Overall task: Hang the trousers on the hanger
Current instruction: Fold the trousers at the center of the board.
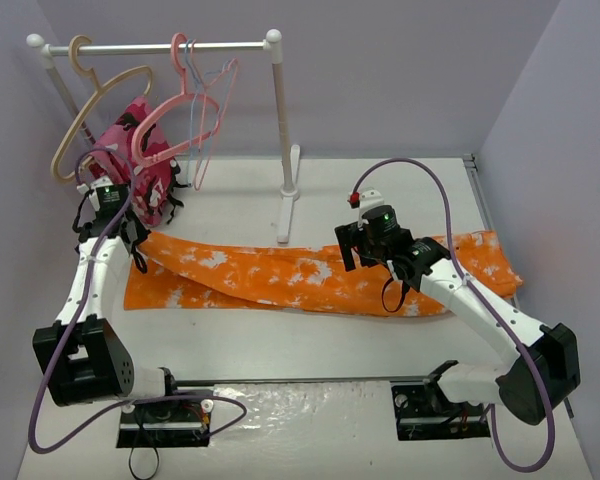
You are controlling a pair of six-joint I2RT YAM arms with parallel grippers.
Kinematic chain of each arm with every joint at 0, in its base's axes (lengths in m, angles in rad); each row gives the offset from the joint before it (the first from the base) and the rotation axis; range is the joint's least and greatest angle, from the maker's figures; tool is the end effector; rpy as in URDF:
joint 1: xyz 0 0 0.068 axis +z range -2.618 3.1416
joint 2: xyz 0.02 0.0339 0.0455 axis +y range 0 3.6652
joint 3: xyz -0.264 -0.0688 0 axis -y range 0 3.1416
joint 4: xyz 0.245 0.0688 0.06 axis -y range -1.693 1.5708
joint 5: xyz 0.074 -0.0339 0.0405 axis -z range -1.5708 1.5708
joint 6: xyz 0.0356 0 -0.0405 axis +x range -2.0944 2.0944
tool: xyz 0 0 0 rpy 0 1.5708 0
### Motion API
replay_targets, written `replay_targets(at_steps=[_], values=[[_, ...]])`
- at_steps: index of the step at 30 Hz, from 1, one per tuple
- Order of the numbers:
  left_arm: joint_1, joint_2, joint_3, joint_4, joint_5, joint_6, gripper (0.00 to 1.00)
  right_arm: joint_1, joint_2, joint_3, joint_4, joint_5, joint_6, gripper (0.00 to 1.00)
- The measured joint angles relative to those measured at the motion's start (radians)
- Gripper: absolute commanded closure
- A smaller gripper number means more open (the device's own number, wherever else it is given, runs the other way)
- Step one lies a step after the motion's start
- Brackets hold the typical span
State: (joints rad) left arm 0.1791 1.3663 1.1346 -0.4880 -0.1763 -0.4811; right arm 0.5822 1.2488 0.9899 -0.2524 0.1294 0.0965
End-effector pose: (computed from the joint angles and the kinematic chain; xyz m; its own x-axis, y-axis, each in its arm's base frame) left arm 0.2947 0.0597 0.3023 -0.4338 -0.5415 -0.7201 -0.5707 0.7836 -0.2455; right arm 0.2397 0.1523 0.3057 -0.4503 -0.1820 -0.8741 -0.4098 0.9119 0.0212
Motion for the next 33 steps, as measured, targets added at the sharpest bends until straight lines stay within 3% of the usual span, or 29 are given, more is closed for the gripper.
replay_targets(at_steps=[11, 17, 23, 25, 29, 33], values=[[0.002, -0.041, -0.265, 0.014, -0.083, -0.035, 1.0, -0.007, 0.024, -0.051, 0.001, 0.004, 0.085, 0.18], [0.015, -0.006, -0.265, 0.031, -0.138, -0.051, 0.8, -0.012, 0.037, -0.066, 0.001, 0.004, 0.114, 0.18], [0.056, 0.065, -0.262, -0.004, -0.193, -0.063, 0.78, -0.053, 0.037, -0.067, 0.001, 0.004, 0.149, 0.18], [0.075, 0.091, -0.248, -0.03, -0.203, -0.065, 0.72, -0.078, 0.037, -0.067, 0.0, 0.002, 0.16, 0.18], [0.1, 0.135, -0.206, -0.072, -0.218, -0.069, 0.33, -0.133, 0.037, -0.067, -0.005, 0.0, 0.179, 0.18], [0.105, 0.129, -0.185, -0.092, -0.209, -0.067, 0.26, -0.206, 0.037, -0.067, -0.017, -0.006, 0.202, 0.18]])
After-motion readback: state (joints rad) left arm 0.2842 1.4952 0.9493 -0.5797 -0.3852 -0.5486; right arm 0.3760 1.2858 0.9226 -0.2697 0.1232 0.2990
